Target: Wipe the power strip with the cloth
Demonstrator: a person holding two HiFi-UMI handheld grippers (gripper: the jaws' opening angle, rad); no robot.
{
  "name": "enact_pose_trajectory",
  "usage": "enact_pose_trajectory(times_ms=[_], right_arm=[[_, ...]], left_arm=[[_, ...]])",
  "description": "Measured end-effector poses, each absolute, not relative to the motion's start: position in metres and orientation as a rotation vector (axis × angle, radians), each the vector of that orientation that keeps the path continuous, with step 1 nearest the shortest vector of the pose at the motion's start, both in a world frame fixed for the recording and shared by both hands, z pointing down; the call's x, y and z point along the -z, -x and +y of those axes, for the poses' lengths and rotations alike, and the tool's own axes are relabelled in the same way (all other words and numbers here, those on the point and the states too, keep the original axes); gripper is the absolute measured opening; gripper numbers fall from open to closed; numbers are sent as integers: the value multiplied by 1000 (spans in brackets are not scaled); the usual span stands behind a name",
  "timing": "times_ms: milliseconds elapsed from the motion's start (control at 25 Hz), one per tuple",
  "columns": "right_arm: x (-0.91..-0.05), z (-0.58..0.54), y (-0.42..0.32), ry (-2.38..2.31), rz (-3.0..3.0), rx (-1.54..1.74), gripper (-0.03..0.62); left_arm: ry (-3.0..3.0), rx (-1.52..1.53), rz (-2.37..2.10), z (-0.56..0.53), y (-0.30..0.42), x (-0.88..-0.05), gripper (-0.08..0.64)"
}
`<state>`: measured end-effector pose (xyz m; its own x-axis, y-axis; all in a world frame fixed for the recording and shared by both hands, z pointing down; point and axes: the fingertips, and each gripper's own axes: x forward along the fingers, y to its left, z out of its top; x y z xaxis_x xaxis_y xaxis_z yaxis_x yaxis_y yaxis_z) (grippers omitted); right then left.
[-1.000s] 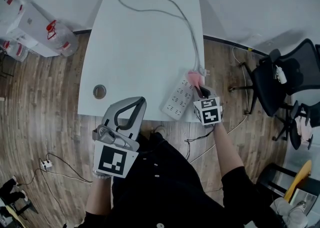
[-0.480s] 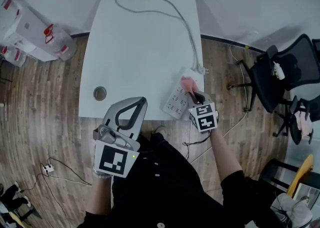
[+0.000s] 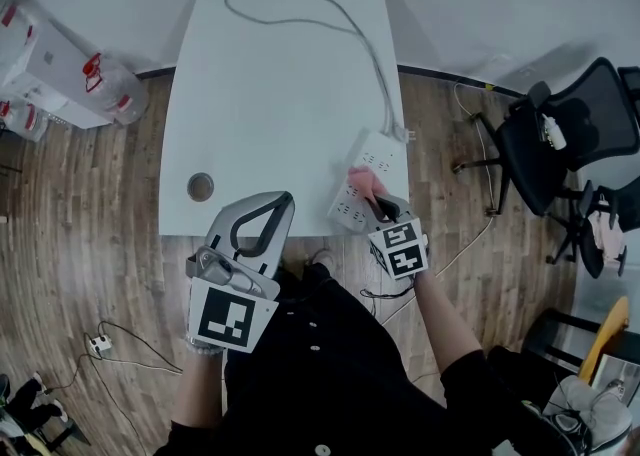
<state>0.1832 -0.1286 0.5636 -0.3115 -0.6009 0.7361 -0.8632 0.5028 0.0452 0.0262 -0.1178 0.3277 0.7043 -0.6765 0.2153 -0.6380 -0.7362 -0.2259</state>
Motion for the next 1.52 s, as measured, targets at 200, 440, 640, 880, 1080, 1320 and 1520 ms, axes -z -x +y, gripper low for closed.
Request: enact_pose_trajectory(times_ms=[200,440,640,880,1080,1320,1520], right_arm=[[-563,-110,-167,-1159,-2049,-483,54],[-560,-93,-150,-1149,-2073,-529,54],[-561,-82,-140,-1129,-2084,-533,54],[-561,-70,-130,-1101,-2096,-530,54],[-562,-68,-128,-1105,-2096,-530,54],[-562,-68,-129,-1107,-2103,-532,54],[-560,-69,-130,-1095,-2102,-525,54]], left_arm=[[2781,438,1070,-116,-19,-329,14],[2786,435,1053,-115,-18,-329,14],[2792,438,1029,-114,-19,-329,14],[2797,435,1004,-114,-22,-329,14],[2803,427,996,-113,-24,-329,14],[2803,431,995,-114,-24,-330,14],[2800,426,995,-115,-24,-329,14]])
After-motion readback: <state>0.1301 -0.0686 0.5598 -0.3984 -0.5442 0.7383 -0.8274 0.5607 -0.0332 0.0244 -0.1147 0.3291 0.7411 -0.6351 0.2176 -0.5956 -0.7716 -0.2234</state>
